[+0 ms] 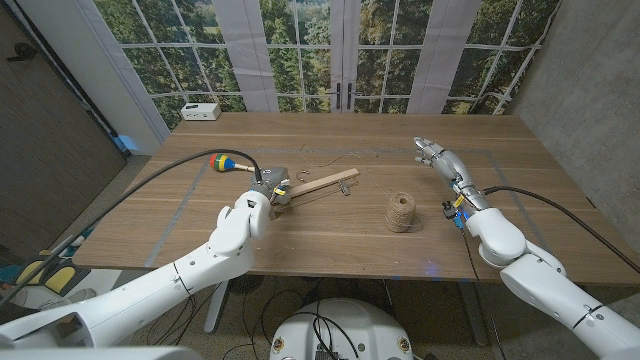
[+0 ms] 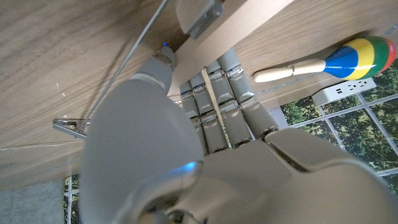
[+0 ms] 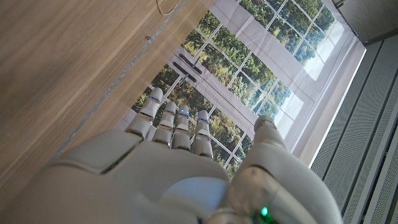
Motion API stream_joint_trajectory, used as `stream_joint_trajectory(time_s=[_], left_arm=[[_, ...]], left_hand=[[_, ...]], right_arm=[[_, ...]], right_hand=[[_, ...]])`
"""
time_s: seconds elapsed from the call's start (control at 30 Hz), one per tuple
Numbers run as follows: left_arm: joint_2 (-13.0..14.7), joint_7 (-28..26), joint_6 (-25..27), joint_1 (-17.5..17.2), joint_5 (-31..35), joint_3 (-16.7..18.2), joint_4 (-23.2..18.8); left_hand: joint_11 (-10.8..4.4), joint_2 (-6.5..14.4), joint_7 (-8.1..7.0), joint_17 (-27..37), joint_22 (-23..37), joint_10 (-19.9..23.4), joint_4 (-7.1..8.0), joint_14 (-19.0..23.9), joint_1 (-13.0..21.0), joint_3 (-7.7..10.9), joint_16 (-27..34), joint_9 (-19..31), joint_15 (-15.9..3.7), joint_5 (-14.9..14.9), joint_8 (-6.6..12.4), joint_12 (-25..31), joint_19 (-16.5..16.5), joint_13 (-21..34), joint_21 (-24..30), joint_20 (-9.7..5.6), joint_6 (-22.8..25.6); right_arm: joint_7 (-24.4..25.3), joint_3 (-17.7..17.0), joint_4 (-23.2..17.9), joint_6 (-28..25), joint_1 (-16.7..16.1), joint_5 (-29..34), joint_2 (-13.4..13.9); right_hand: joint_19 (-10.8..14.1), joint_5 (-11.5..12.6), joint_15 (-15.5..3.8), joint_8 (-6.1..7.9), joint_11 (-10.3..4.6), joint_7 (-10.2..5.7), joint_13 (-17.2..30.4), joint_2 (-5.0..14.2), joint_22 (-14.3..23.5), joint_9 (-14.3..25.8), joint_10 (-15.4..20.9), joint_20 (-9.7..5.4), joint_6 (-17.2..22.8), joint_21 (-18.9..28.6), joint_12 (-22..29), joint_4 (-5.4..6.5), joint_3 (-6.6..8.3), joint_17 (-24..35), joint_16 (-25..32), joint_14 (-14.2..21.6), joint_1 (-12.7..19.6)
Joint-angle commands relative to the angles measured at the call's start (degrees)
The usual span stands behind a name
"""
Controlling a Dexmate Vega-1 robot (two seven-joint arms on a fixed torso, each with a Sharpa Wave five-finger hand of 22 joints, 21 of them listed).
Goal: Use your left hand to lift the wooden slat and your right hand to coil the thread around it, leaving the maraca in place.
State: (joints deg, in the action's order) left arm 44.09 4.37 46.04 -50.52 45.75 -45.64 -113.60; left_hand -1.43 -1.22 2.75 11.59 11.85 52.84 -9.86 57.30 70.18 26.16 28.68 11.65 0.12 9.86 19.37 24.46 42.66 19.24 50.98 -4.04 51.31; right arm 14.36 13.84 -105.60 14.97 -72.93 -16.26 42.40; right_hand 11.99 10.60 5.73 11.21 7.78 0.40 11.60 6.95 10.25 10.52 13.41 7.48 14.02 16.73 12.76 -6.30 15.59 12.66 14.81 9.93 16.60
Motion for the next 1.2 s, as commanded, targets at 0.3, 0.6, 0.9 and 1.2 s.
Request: stream_joint_trajectory(time_s=[0.3, 0.6, 0.9, 1.2], left_arm=[[1.4, -29.2, -12.8, -5.2, -2.0, 7.4, 1.8], [2.1, -32.6, -16.5, -5.2, -1.6, 9.3, 2.6], [2.7, -33.6, -19.0, -5.1, -1.6, 10.8, 2.9], [2.4, -35.1, -21.6, -4.3, -1.6, 11.8, 4.0]], left_hand=[[-1.77, 7.9, -0.52, 7.8, 0.1, 1.9, 0.32, 11.3, 9.9, -1.65, 1.7, 0.9, -13.24, 0.5, 1.32, 1.0, -1.1, 4.4, 2.0, -2.63, 9.1], [-2.11, 7.8, -0.85, 8.9, 0.0, 1.8, 0.54, 10.3, 10.0, -2.32, 1.7, 0.9, -13.26, 0.7, 1.15, 1.0, -1.7, 5.3, 2.8, -2.66, 9.3], [-2.06, 7.8, -0.76, 9.7, -0.2, 1.8, 0.66, 10.1, 10.2, -2.69, 1.8, 0.9, -13.27, 0.9, 1.05, 1.0, -2.1, 5.8, 3.3, -2.64, 9.4], [-1.98, 7.8, -0.75, 10.3, -0.3, 1.8, 0.74, 10.0, 10.3, -2.97, 1.9, 0.9, -13.25, 1.0, 0.94, 1.0, -2.2, 6.3, 3.8, -2.64, 9.4]], right_arm=[[3.2, -1.4, -2.0, -0.3, -3.2, 1.4, -0.2], [6.2, -2.0, -4.2, -1.8, -5.8, 3.2, -1.1], [7.6, -1.6, -4.8, -2.1, -7.3, 4.2, -2.2], [8.6, -0.7, -4.5, -1.7, -8.5, 5.3, -3.3]], right_hand=[[0.5, -0.1, 0.06, -0.02, -0.15, -0.05, 0.1, -0.09, 0.2, 0.2, 0.6, -0.26, 0.5, -0.3, -0.3, -0.06, 0.20, 0.1, -0.2, 0.4, 0.0], [1.1, -0.1, 0.16, -0.24, -0.61, -0.22, 0.1, -2.04, 0.2, 0.1, 0.2, -0.02, 0.0, -0.3, -0.6, -0.50, -0.67, -0.1, -0.4, 0.6, -0.4], [1.5, 0.0, -0.02, -0.53, -1.07, -0.38, 0.1, -5.29, 0.3, 0.1, -0.5, 0.21, -1.2, -0.5, -0.9, -1.00, -2.36, -0.2, -0.6, 0.8, -1.2], [2.2, 0.6, -0.54, -0.79, -1.81, -0.79, 0.2, -8.01, 0.3, 0.3, -2.5, 2.39, -3.3, -0.7, -1.6, -1.92, -3.48, -0.4, -1.0, 0.7, -0.7]])
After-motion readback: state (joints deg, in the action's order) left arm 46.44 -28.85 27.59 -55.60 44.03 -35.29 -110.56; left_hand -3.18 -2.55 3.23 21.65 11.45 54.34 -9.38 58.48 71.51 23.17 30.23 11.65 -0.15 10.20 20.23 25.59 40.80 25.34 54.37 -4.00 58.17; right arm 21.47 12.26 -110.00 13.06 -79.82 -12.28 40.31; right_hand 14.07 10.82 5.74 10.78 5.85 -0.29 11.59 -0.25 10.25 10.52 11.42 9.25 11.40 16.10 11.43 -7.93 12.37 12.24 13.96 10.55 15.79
